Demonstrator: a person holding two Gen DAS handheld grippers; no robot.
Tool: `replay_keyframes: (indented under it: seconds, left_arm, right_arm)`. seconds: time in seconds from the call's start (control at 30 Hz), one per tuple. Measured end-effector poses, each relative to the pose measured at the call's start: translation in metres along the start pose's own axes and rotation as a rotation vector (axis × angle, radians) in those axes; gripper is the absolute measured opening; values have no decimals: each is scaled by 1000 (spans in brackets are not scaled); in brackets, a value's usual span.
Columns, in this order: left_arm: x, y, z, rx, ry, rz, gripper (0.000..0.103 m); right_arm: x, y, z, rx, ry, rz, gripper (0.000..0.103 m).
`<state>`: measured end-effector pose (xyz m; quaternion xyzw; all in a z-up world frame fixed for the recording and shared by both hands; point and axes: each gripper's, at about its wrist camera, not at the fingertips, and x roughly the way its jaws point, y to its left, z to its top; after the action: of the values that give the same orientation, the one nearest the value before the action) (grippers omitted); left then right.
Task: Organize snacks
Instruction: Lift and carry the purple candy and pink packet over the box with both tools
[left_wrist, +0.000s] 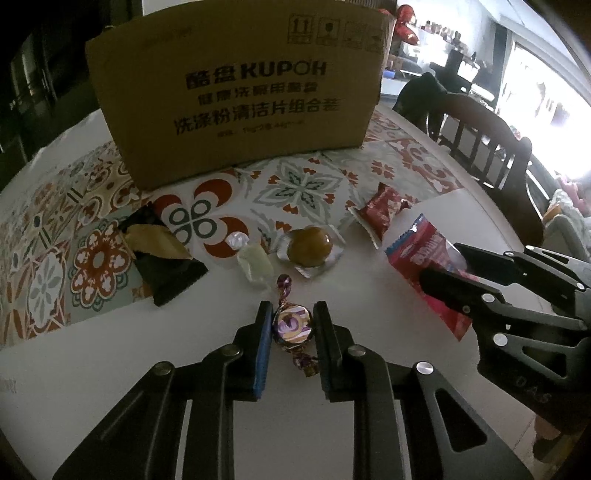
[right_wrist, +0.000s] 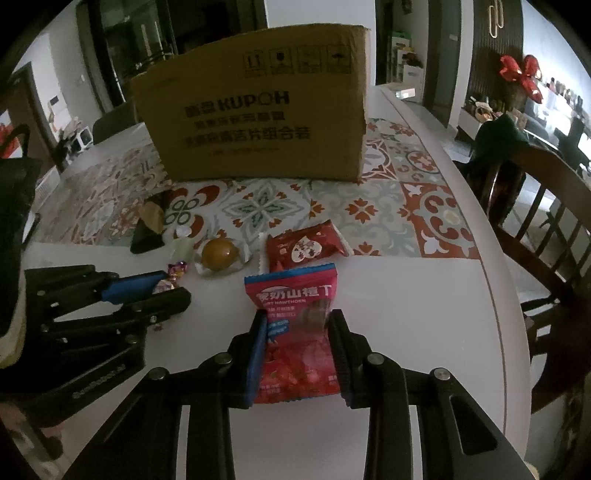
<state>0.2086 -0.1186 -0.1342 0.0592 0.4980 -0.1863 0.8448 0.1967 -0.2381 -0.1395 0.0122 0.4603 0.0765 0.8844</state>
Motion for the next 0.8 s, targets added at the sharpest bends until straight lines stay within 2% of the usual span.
replay_keyframes:
  seconds: [0.33,0.8]
  left_arm:
    - [-31,4,2,-14,-73,-34,22]
    - [-78,13,16,-22,-206,-19,22]
  right_arm:
    - [-24,9,5,32,-50,29,33]
    - [-56,21,23,36,-154,32,33]
